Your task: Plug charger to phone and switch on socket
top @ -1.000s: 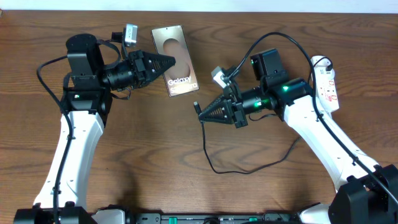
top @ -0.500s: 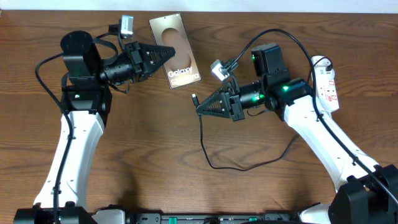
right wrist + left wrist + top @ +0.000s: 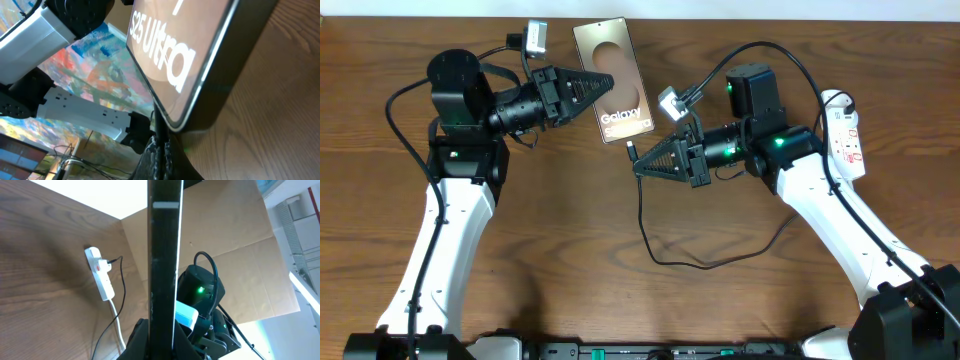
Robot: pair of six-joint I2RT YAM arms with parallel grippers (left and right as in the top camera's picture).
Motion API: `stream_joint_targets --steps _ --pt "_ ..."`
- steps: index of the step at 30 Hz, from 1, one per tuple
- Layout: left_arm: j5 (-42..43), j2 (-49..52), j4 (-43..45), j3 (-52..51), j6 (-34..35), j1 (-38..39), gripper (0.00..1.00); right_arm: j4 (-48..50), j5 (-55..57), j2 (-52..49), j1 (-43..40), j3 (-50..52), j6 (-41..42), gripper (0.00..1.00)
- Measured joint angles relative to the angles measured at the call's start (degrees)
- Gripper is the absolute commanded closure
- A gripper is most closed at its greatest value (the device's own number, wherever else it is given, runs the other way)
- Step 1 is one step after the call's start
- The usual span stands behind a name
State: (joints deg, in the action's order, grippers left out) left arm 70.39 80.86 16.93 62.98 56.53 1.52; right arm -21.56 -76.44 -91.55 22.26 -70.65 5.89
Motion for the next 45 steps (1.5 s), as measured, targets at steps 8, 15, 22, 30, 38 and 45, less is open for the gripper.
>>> stream_joint_targets --steps 8,15,22,30,38,45 --pt "0.0 0.0 0.1 0.0 -1.3 0.0 0.93 0.7 -0.1 0.0 0.0 0.0 0.3 0.99" --pt "0.0 0.0 1.4 0.0 -1.5 0.0 0.93 1.7 -0.9 0.0 -0.3 0.0 1.4 0.99" --pt "0.0 0.0 1.5 0.0 -2.2 0.0 0.93 2.0 -1.2 0.0 -0.7 0.0 1.4 0.99" --pt "0.2 0.0 1.6 0.0 -2.7 0.0 0.93 3.2 -1.2 0.0 -0.7 0.0 2.1 0.99" --pt "0.2 0.0 1.6 0.0 -2.6 0.0 0.93 4.2 -1.3 0.0 -0.7 0.0 3.8 0.99" --pt "0.0 0.0 1.6 0.0 -1.4 0.0 0.93 4.3 -1.2 0.0 -0.7 0.0 4.2 0.99"
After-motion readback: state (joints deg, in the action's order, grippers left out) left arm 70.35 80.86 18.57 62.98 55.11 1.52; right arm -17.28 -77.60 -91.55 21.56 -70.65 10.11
